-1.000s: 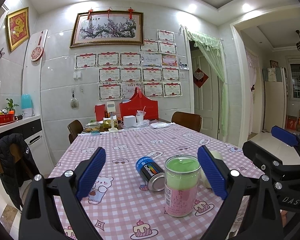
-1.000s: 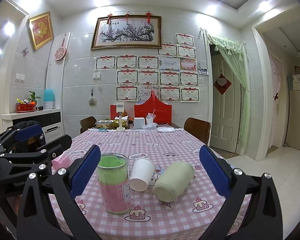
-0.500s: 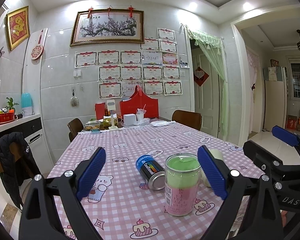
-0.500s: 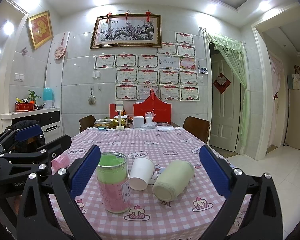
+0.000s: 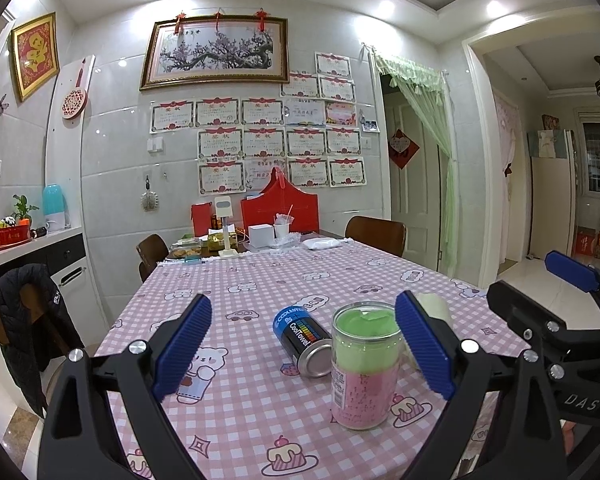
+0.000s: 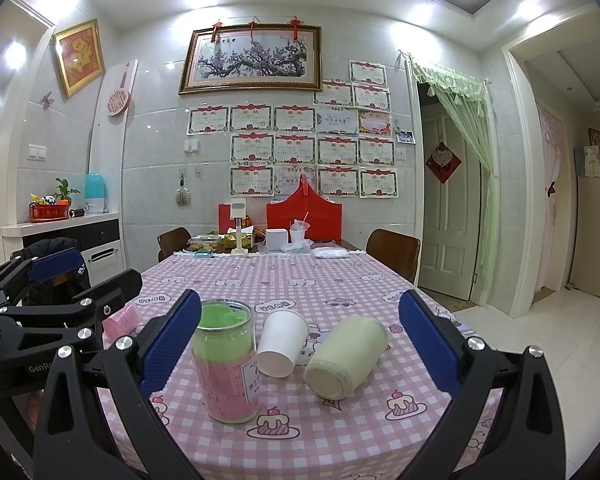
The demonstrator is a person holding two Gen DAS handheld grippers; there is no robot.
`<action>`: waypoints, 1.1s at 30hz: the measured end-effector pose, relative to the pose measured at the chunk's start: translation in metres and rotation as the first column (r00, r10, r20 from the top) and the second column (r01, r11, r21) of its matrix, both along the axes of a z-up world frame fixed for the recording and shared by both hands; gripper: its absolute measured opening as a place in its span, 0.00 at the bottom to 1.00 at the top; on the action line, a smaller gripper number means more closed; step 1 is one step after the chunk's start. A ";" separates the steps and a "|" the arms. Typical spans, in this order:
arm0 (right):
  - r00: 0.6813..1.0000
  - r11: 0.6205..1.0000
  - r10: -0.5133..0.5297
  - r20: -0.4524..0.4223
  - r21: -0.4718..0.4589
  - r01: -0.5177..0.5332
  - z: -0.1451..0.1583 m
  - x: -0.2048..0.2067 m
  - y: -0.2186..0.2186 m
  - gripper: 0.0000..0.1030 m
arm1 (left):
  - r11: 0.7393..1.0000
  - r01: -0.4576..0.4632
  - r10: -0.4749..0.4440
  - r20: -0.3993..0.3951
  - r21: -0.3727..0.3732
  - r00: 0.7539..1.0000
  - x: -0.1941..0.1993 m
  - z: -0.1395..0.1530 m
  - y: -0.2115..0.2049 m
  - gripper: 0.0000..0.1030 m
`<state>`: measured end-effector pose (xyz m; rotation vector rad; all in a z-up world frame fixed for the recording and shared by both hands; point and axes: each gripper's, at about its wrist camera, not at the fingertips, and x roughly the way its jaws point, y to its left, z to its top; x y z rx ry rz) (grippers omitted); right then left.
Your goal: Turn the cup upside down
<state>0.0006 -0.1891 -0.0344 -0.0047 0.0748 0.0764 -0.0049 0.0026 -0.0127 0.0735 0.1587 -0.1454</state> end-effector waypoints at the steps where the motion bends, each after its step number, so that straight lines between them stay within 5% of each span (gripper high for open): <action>1: 1.000 1.000 0.000 0.001 0.001 0.000 0.000 0.000 0.000 0.93 | 1.000 0.001 -0.001 0.001 -0.001 1.000 0.000 0.000 0.000 0.89; 33: 0.999 1.000 0.001 -0.036 0.008 0.000 -0.003 0.004 0.003 0.93 | 0.999 -0.026 0.027 -0.010 0.030 1.000 0.003 -0.002 -0.002 0.89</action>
